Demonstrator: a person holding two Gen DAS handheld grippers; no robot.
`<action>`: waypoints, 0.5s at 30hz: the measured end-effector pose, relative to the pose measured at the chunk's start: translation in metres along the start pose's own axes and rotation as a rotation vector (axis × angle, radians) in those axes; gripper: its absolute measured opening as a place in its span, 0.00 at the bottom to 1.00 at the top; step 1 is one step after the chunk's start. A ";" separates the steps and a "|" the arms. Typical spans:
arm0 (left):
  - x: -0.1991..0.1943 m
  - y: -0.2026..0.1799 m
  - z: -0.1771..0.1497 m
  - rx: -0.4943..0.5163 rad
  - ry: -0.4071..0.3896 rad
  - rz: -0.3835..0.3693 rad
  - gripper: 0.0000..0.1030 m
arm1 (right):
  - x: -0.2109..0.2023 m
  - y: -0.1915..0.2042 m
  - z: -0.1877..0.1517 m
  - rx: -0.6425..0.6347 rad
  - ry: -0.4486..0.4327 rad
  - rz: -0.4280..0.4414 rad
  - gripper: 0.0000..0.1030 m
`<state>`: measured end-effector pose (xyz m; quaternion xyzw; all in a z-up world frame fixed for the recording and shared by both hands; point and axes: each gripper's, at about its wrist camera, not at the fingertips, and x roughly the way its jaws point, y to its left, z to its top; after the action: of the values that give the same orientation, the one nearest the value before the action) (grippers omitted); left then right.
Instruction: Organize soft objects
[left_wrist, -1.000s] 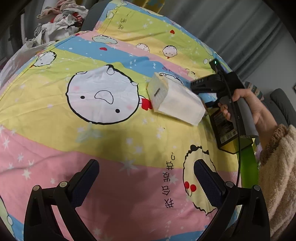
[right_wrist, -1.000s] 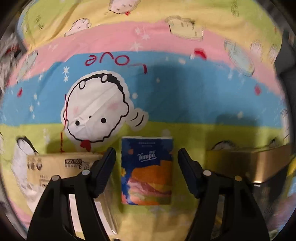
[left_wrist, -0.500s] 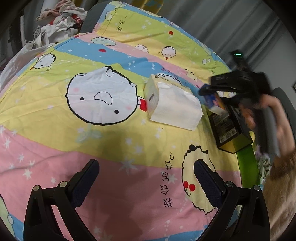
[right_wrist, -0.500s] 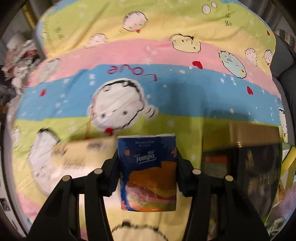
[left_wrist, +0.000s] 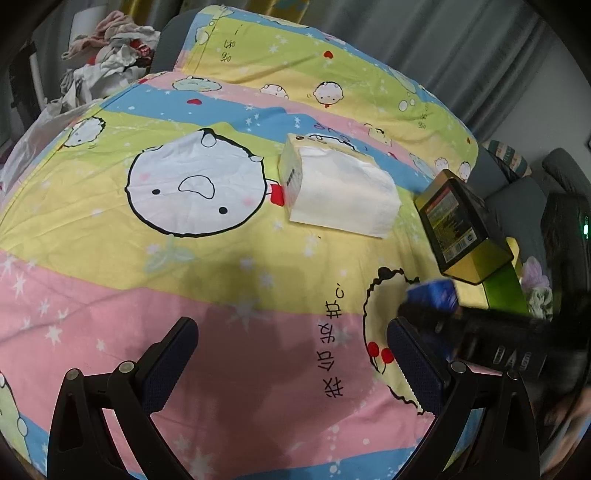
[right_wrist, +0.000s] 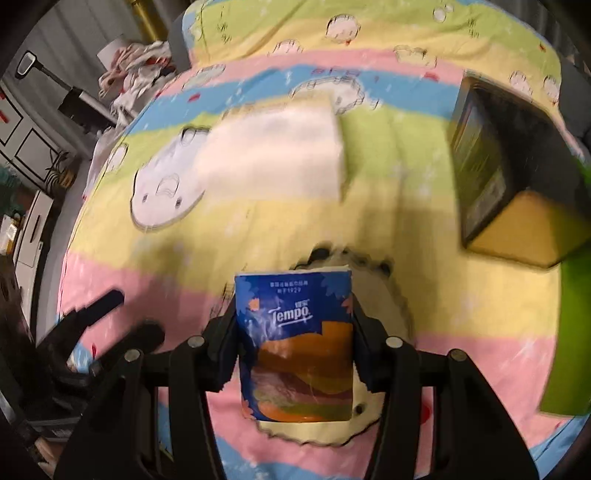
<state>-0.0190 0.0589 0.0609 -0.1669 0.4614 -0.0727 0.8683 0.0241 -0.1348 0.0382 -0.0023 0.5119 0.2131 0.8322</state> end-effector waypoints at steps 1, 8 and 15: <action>0.000 -0.001 0.000 0.003 -0.002 0.002 0.99 | 0.001 -0.001 -0.002 0.010 -0.004 0.010 0.52; 0.000 -0.006 -0.004 -0.005 -0.008 -0.042 0.99 | -0.032 -0.015 -0.009 0.104 -0.158 0.047 0.78; 0.014 -0.031 -0.015 0.007 0.033 -0.199 0.96 | -0.050 -0.028 -0.015 0.157 -0.251 0.146 0.75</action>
<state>-0.0227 0.0224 0.0532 -0.2076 0.4564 -0.1631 0.8497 0.0027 -0.1814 0.0677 0.1267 0.4180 0.2309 0.8694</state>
